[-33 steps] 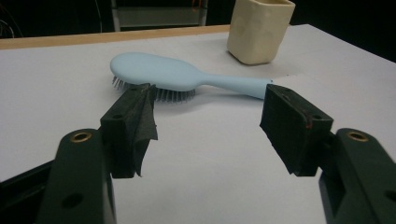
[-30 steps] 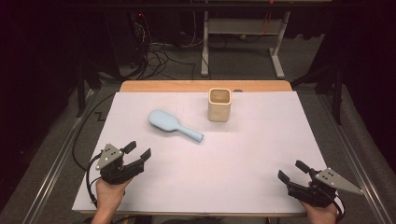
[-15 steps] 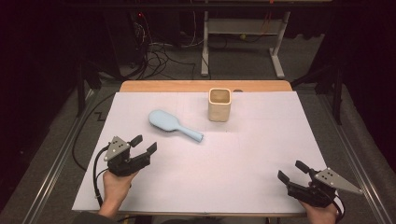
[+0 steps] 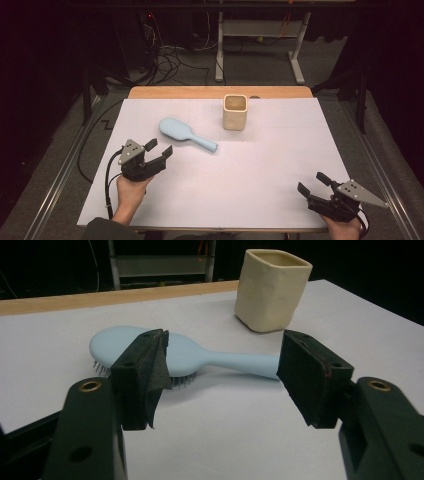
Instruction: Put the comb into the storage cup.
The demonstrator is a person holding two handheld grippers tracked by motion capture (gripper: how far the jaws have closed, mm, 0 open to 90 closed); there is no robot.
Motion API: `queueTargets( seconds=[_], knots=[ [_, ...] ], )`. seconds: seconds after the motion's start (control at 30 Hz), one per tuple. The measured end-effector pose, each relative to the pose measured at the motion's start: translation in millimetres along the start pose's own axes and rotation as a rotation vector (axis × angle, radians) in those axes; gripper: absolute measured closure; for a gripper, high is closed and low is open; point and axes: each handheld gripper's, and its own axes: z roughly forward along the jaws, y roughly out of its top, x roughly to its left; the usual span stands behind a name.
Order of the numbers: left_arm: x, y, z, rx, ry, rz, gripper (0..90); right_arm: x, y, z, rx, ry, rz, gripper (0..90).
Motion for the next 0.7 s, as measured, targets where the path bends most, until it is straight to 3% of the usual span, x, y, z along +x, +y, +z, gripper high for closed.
queueTargets(
  seconds=[0.5,0.7],
  knots=[
    [-4.8,9.9,23.0,0.022,-0.027,-0.003,38.0,-0.7,0.1,-0.2,-0.003,0.003,0.005,20.8],
    [-8.0,14.4,34.6,0.044,-0.043,0.016,38.0,-0.6,0.1,-0.5,-0.005,0.003,0.007,20.8]
  ],
)
